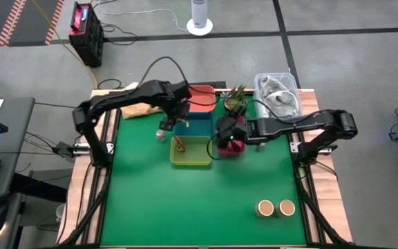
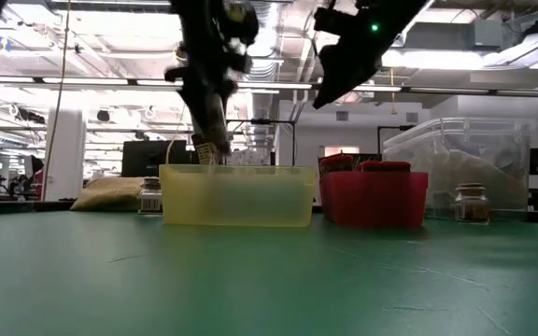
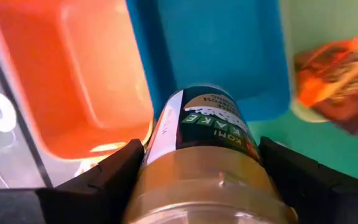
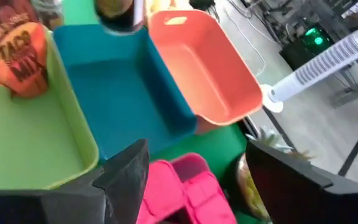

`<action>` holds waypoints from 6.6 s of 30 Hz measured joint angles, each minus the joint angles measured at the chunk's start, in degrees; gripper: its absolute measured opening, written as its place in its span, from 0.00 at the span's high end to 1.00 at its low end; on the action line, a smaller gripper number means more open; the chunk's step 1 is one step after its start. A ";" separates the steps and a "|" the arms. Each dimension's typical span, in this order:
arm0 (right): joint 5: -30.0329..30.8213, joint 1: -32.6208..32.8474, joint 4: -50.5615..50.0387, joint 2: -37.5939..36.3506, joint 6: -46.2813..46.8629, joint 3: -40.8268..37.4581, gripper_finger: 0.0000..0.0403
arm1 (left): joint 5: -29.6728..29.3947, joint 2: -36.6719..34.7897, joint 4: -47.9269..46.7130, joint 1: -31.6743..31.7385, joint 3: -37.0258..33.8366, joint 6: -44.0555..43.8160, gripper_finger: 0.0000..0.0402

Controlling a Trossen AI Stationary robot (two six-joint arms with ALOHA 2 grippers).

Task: Sort spices by type
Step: Put the left gold seasoning bottle into the blue bin, then put the left transparent seasoning bottle into the orange bin, then put the transparent seasoning bottle into the orange bin

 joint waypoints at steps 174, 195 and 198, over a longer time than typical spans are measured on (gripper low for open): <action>-0.01 -3.06 16.51 -34.87 -1.40 -25.94 0.25 | 1.24 10.43 37.14 13.02 -6.52 0.19 0.65; -0.02 -2.74 16.47 -34.87 -1.53 -25.94 0.25 | 1.30 13.07 34.73 12.84 -6.31 -2.08 0.53; -0.02 -2.74 16.47 -34.87 -1.52 -25.94 0.25 | 1.21 13.07 34.59 12.84 -6.31 -2.79 0.51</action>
